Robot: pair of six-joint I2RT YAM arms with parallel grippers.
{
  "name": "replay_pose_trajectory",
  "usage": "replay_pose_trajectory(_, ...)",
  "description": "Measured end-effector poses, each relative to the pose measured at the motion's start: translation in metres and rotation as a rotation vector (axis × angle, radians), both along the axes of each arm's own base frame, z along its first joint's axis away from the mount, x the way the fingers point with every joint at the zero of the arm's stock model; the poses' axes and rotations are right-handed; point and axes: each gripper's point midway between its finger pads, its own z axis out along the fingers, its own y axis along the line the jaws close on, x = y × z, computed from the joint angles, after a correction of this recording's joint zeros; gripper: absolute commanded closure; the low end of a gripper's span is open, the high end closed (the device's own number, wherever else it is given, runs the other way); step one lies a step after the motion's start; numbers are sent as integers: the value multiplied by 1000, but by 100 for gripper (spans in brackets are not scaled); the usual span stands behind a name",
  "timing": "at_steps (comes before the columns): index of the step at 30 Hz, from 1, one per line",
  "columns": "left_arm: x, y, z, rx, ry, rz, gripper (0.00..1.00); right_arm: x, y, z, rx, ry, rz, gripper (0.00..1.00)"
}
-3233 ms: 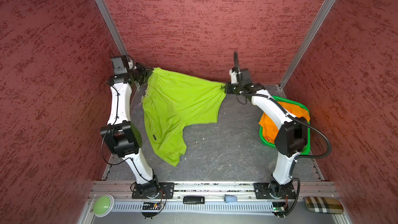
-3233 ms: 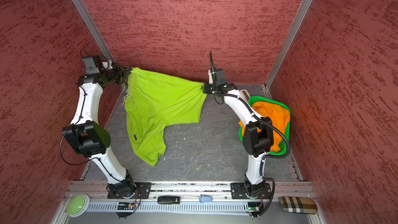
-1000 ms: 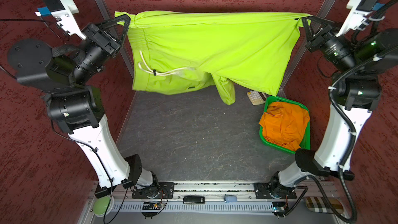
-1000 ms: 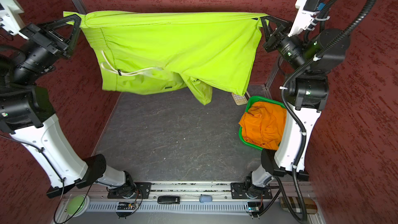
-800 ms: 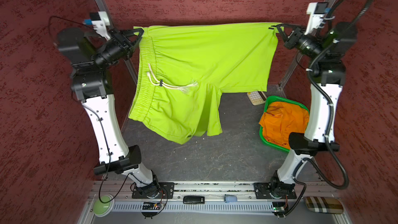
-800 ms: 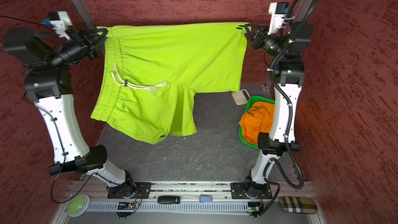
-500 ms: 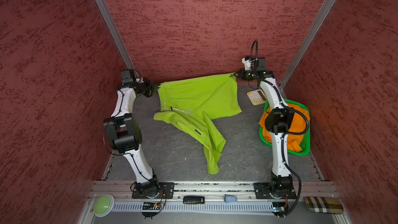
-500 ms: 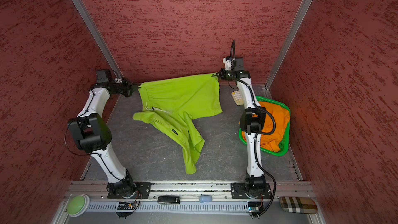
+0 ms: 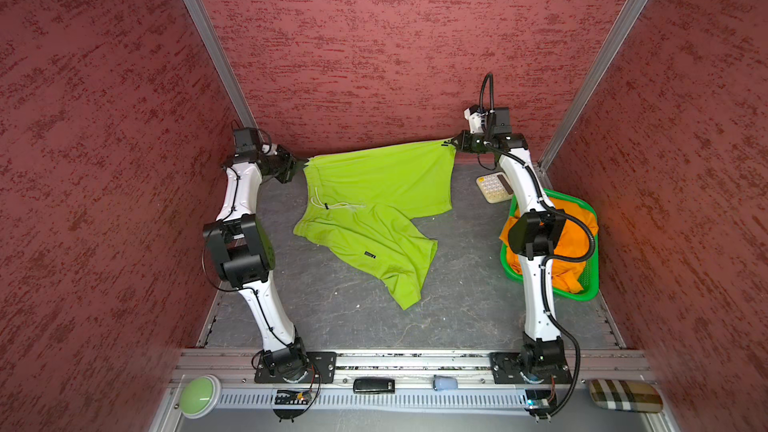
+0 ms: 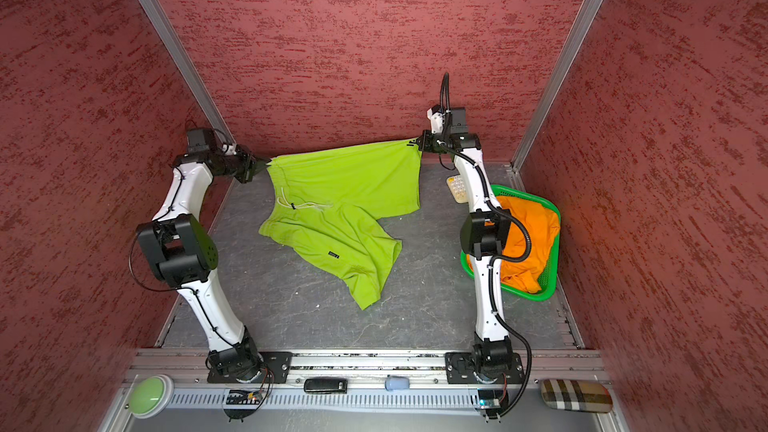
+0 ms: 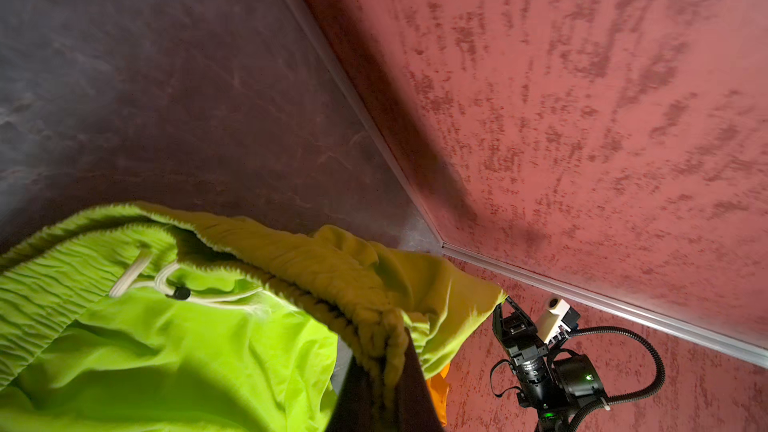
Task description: Fold and stack the shorts
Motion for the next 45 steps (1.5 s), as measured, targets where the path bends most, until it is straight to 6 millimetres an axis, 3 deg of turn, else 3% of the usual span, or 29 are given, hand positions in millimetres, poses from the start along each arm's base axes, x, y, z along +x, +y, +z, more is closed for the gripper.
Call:
replay_pose_trajectory(5,-3,-13,53,33,-112,-48,100,-8,-15,49,33,-81,-18,100)
replay_pose_trajectory(11,-33,-29,112,105,-201,-63,100,-32,-28,122,62,-214,-23,100)
replay_pose_trajectory(13,-39,-27,136,141,-246,-57,100,-37,-27,131,71,-227,-13,100)
replay_pose_trajectory(19,-59,-37,206,222,-398,-46,100,-42,-27,135,111,-206,-14,100)
replay_pose_trajectory(22,-76,-44,244,234,-491,-44,100,-62,-33,169,141,-247,-25,100)
replay_pose_trajectory(24,-89,-48,265,230,-542,-42,100,-87,-41,211,159,-317,-35,100)
replay_pose_trajectory(26,-108,-55,290,220,-607,-47,100,-125,-53,263,174,-420,-45,100)
replay_pose_trajectory(29,-150,-71,339,193,-743,-68,100,-203,-73,343,197,-611,-51,100)
replay_pose_trajectory(31,-193,-82,379,175,-866,-95,100,-255,-88,388,197,-741,-48,100)
replay_pose_trajectory(34,-252,-87,425,193,-1026,-98,100,-308,-97,432,160,-895,-33,100)
replay_pose_trajectory(36,-282,-86,447,229,-1112,-78,100,-326,-97,451,136,-975,-20,100)
replay_pose_trajectory(38,-295,-84,458,259,-1165,-66,100,-329,-97,462,126,-1023,0,100)
replay_pose_trajectory(41,-275,-76,446,237,-1120,-98,100,-297,-99,448,132,-997,61,100)
replay_pose_trajectory(44,-215,-61,401,158,-966,-162,100,-231,-90,403,171,-876,141,100)
replay_pose_trajectory(45,-187,-54,376,122,-890,-171,100,-201,-81,379,191,-812,164,100)
